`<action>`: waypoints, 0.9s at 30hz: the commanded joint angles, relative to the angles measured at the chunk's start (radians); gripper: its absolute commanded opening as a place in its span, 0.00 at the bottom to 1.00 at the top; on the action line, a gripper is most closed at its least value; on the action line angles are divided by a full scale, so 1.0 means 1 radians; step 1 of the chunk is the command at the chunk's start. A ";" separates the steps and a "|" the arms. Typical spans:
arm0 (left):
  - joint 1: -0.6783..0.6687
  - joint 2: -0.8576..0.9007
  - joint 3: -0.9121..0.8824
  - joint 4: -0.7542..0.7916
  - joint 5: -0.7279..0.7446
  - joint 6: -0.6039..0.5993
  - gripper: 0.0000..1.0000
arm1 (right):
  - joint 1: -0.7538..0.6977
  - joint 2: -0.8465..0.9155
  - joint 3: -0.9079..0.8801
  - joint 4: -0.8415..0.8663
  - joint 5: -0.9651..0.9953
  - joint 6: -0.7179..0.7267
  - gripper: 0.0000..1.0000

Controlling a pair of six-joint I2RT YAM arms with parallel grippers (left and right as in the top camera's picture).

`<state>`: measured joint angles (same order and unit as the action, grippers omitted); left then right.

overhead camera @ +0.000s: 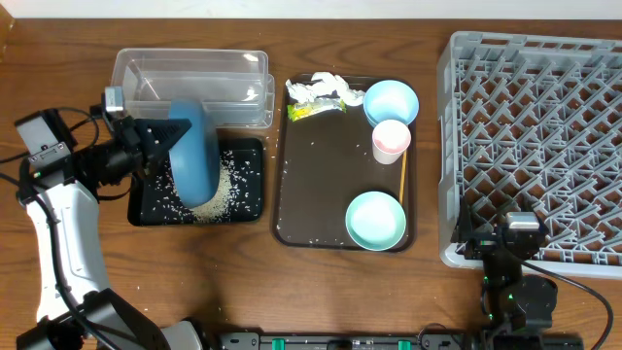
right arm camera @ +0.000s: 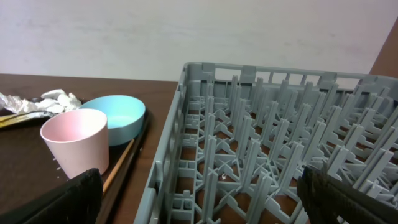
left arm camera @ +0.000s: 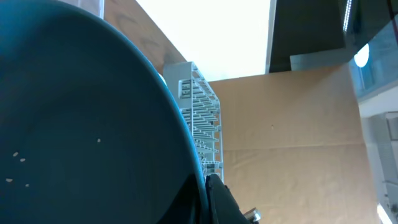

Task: Sort waste into correct bins and load items into the dishwasher rack
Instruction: 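Tilt the blue bowl with the left gripper, pouring rice onto black tray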

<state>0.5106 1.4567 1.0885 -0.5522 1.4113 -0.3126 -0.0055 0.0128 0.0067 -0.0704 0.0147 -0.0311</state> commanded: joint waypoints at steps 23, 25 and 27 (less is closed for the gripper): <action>0.014 -0.019 0.006 -0.108 0.137 0.153 0.06 | -0.005 -0.002 -0.001 -0.004 -0.004 -0.008 0.99; 0.017 -0.019 0.006 -0.111 0.066 0.134 0.06 | -0.005 -0.002 -0.001 -0.004 -0.004 -0.008 0.99; 0.016 -0.019 0.006 -0.145 0.123 0.124 0.06 | -0.005 -0.002 -0.001 -0.004 -0.004 -0.008 0.99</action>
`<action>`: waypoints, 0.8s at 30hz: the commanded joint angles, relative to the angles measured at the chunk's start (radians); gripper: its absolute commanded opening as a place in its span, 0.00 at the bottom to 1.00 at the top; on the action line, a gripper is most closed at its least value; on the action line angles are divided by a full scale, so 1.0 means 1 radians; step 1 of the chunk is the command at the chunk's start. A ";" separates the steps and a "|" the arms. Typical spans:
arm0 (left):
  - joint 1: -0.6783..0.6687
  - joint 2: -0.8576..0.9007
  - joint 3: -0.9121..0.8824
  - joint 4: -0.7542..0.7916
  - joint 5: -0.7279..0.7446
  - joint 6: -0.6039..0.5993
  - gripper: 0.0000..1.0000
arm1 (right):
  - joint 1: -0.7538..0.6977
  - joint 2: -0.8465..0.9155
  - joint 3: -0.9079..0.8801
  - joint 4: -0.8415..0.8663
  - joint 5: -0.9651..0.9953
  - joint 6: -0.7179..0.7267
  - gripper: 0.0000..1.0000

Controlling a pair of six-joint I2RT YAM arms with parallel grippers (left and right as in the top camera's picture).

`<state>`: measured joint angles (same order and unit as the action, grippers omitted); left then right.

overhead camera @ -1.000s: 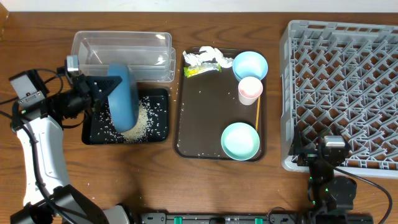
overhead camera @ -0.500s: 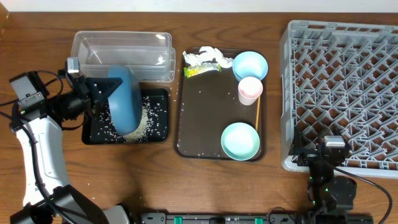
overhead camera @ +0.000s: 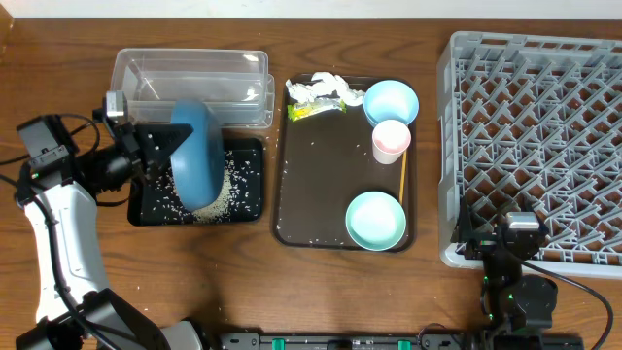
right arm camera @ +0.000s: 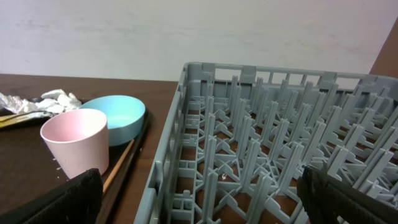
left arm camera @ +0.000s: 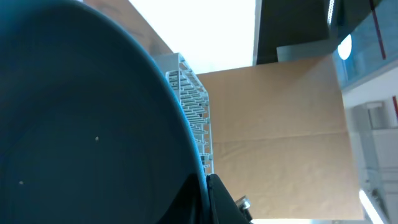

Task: Sort waste into correct bins and load items into the dishwasher rack
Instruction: 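Tilt the blue bowl with the left gripper, pouring rice onto black tray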

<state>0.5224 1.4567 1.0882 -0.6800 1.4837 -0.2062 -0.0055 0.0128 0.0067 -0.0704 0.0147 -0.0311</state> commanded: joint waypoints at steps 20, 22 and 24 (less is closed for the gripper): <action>-0.028 -0.048 0.007 -0.109 0.088 0.164 0.07 | -0.005 -0.002 -0.001 -0.004 -0.004 -0.008 0.99; -0.051 -0.069 0.007 -0.111 0.088 0.164 0.07 | -0.005 -0.002 -0.001 -0.004 -0.004 -0.008 0.99; -0.079 -0.090 0.007 -0.111 0.087 0.165 0.07 | -0.005 -0.002 -0.001 -0.004 -0.004 -0.008 0.99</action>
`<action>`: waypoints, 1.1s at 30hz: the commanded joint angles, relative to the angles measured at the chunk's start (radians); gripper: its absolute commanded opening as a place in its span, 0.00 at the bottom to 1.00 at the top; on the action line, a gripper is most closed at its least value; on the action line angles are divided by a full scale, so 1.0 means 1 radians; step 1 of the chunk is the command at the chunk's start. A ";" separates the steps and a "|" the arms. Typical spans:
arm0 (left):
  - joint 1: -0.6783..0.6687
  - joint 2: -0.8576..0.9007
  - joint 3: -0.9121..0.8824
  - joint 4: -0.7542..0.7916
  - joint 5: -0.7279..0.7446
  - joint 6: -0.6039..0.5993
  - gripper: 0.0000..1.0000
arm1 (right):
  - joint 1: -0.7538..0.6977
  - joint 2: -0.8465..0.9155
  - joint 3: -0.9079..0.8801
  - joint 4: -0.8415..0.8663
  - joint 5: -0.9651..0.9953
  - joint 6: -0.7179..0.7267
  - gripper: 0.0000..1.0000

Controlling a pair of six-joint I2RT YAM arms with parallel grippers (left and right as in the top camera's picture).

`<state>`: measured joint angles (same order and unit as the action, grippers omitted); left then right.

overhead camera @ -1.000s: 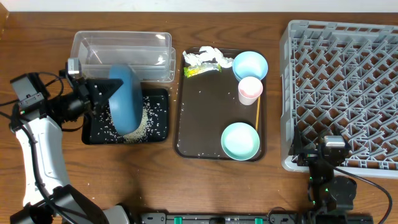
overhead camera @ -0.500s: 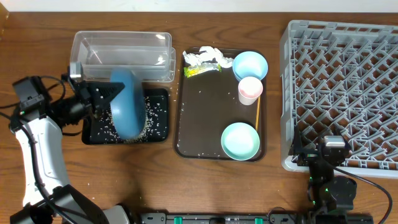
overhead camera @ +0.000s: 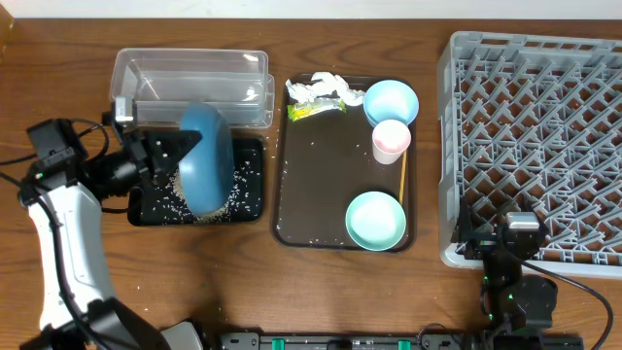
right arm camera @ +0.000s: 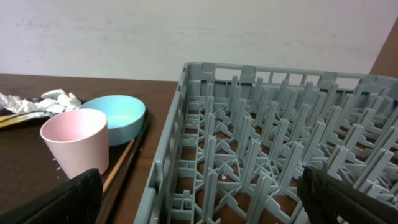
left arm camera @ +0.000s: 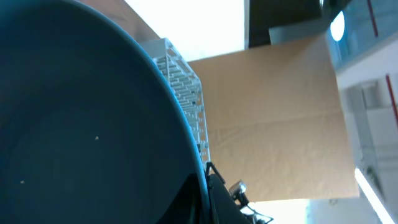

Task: Sort waste into correct bins and load items into the dishwasher rack
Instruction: 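Tilt the blue bowl with the left gripper, pouring rice onto black tray, then carry the emptied blue bowl back onto the brown tray with left gripper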

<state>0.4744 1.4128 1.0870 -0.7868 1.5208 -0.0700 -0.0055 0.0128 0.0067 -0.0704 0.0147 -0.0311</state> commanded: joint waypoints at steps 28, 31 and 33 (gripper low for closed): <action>-1.010 -0.111 0.008 0.404 -1.332 -0.257 0.11 | -0.005 -0.002 -0.001 -0.004 -0.004 -0.008 0.99; -1.058 -0.071 0.008 0.441 -1.403 -0.257 0.07 | -0.005 -0.002 -0.001 -0.004 -0.004 -0.008 0.99; -1.079 -0.032 0.008 0.476 -1.402 -0.257 0.06 | -0.005 -0.002 -0.001 -0.004 -0.004 -0.008 0.99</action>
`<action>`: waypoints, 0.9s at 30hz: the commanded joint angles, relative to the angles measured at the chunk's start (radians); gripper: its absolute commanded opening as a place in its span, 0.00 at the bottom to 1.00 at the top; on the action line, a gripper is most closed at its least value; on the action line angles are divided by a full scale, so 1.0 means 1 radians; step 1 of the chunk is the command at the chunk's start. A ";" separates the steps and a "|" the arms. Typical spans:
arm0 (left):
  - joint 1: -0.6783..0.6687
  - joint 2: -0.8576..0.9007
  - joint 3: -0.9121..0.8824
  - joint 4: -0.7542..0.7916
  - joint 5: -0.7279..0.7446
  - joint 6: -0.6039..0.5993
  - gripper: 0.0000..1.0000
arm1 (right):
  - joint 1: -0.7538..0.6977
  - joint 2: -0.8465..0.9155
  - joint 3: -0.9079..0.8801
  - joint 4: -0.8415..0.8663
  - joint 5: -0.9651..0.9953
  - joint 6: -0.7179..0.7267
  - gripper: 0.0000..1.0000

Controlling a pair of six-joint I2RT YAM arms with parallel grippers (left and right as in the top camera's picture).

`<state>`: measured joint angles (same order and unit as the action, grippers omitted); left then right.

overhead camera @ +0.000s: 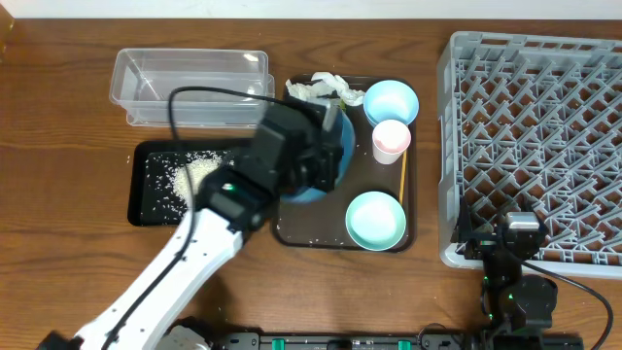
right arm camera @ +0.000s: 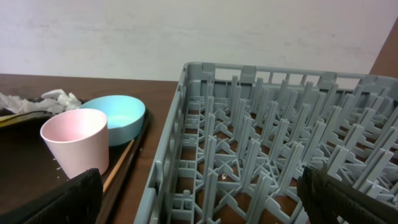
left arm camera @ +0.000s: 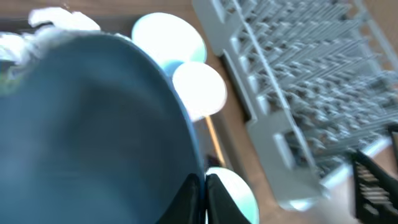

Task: Sort waste into correct bins and load items into the dishwasher rack
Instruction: 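Carry the emptied blue bowl back onto the brown tray with left gripper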

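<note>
A dark blue plate (left arm camera: pixel 93 124) fills the left wrist view, and my left gripper (left arm camera: pixel 203 198) is shut on its rim. Overhead, the plate (overhead camera: pixel 336 160) hangs over the left half of the brown tray (overhead camera: pixel 292 219). On the tray are a light blue bowl (overhead camera: pixel 391 100), a pink cup (overhead camera: pixel 392 139), a teal bowl (overhead camera: pixel 375 219), a chopstick (overhead camera: pixel 403 183) and crumpled wrappers (overhead camera: pixel 326 89). The grey dishwasher rack (overhead camera: pixel 535 146) stands at the right. My right gripper (right arm camera: pixel 199 193) is open and rests at the rack's near edge.
A black bin (overhead camera: pixel 155 199) holding spilled rice (overhead camera: pixel 194 170) lies left of the tray. Behind it stands a clear plastic bin (overhead camera: pixel 190 83). Rice grains are scattered on the tray. My left arm (overhead camera: pixel 194 262) crosses the table's front left.
My left gripper, with the blue plate still in it, has moved from above the black bin to the right, over the tray. The right arm has not moved.
The blue plate was held tipped over the black bin, with rice piled beneath it. It stayed there for the two following moments, turned a little each time. Now it is over the tray, and the rice lies in the bin.
</note>
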<state>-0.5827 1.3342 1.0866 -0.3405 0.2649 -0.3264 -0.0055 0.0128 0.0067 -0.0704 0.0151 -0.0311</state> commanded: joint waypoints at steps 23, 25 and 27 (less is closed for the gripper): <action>-0.042 0.243 0.008 0.143 -0.025 -0.055 0.17 | -0.005 -0.002 -0.001 -0.004 -0.005 -0.008 0.99; -0.043 0.243 0.008 0.143 -0.011 -0.055 0.22 | -0.005 -0.002 -0.001 -0.004 -0.005 -0.008 0.99; -0.043 0.242 0.008 0.141 -0.011 -0.055 0.22 | -0.005 -0.002 -0.001 -0.004 -0.005 -0.008 0.99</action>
<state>-0.6228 1.5822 1.0866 -0.2016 0.2157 -0.3748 -0.0055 0.0128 0.0067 -0.0704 0.0151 -0.0311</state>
